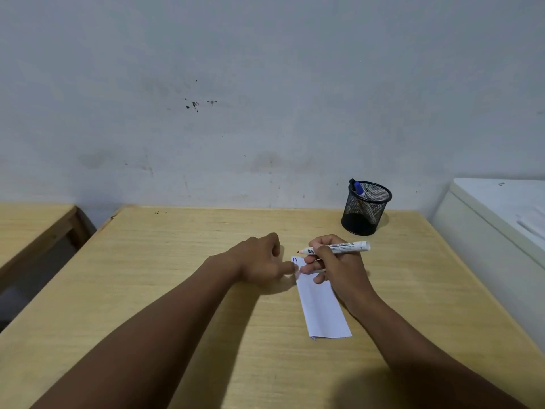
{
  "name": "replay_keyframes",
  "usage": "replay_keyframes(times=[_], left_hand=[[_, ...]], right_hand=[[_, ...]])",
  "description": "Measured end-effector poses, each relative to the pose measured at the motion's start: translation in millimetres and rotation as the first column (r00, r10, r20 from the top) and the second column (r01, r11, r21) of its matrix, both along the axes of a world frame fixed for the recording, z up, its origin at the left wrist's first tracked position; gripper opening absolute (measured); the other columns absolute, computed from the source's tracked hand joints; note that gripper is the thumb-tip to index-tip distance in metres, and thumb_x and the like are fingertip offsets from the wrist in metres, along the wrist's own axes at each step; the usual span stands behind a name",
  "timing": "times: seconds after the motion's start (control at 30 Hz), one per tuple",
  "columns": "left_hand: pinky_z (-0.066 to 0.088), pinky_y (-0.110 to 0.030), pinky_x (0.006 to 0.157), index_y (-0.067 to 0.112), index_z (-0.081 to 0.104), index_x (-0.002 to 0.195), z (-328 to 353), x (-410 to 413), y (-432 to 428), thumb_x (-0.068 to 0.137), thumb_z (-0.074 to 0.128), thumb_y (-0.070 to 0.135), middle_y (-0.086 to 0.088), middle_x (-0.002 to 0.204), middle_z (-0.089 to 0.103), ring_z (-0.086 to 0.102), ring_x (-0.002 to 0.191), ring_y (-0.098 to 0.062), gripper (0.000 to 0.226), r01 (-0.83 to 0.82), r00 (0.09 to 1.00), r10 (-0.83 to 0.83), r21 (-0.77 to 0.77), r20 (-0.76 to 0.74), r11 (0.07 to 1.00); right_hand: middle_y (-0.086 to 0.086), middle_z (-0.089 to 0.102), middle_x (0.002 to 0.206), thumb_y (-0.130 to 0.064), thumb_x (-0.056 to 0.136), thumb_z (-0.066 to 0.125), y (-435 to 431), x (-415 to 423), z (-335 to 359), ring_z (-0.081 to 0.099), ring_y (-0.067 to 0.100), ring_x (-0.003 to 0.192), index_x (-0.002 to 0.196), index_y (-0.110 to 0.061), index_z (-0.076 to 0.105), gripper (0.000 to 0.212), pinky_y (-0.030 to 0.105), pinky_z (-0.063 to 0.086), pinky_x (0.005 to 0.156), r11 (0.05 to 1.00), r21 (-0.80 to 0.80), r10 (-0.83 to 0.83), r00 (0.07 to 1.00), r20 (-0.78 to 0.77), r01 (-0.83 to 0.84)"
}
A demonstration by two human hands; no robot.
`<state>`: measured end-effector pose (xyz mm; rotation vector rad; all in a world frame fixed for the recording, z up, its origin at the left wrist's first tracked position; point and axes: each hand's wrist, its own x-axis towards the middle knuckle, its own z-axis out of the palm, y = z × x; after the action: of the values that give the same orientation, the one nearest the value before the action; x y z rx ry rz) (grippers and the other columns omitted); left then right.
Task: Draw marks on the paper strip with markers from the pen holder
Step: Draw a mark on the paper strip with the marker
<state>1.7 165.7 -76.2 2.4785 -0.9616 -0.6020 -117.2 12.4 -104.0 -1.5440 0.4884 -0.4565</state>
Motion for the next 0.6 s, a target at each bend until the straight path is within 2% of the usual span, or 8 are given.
replay_keyframes(times=[0.13,0.27,0.4,0.6], left_hand=[[0.055,-0.038,0.080,0.022,0.051,0.098,-6.8,-5.0,-5.7,0.057,0.073,0.084,0.009,0.090,0.068,0.064,0.085,-0.014,0.077,0.001,0.997,-0.005,0.051,0.080,0.999],[0.058,-0.041,0.079,0.026,0.051,0.093,-14.8,-4.6,-9.8,0.050,0.072,0.085,0.010,0.093,0.072,0.067,0.086,-0.014,0.076,0.002,0.988,-0.016,0.092,0.153,0.996],[0.058,-0.042,0.080,0.028,0.052,0.093,-16.7,-2.4,-10.6,0.047,0.073,0.085,0.012,0.092,0.070,0.066,0.085,-0.013,0.077,-0.009,0.993,-0.003,0.092,0.120,0.996],[0.058,-0.042,0.081,0.029,0.050,0.093,-17.1,0.1,-12.4,0.046,0.075,0.085,0.014,0.091,0.069,0.065,0.086,-0.012,0.076,-0.013,0.997,0.005,0.101,0.082,0.995]], right_hand=[[0.019,0.079,0.091,-0.016,0.096,0.062,-0.5,1.6,-3.4,0.079,0.030,0.073,0.093,-0.010,0.068,0.009,0.033,0.053,0.057,1.000,-0.008,0.005,1.000,-0.009,-0.005],[0.010,0.080,0.084,-0.015,0.094,0.064,-3.6,2.1,-3.1,0.079,0.030,0.073,0.090,-0.011,0.069,0.007,0.035,0.055,0.059,0.997,-0.071,0.014,0.999,-0.036,-0.016],[0.011,0.078,0.071,-0.012,0.085,0.071,-7.6,5.7,2.8,0.078,0.030,0.067,0.084,-0.011,0.071,0.001,0.030,0.051,0.051,0.974,-0.215,0.042,0.989,-0.139,-0.072],[0.011,0.077,0.069,-0.014,0.083,0.075,-10.5,11.8,0.7,0.075,0.022,0.057,0.082,-0.009,0.072,0.005,0.028,0.050,0.047,0.958,-0.272,0.046,0.984,-0.174,-0.093]])
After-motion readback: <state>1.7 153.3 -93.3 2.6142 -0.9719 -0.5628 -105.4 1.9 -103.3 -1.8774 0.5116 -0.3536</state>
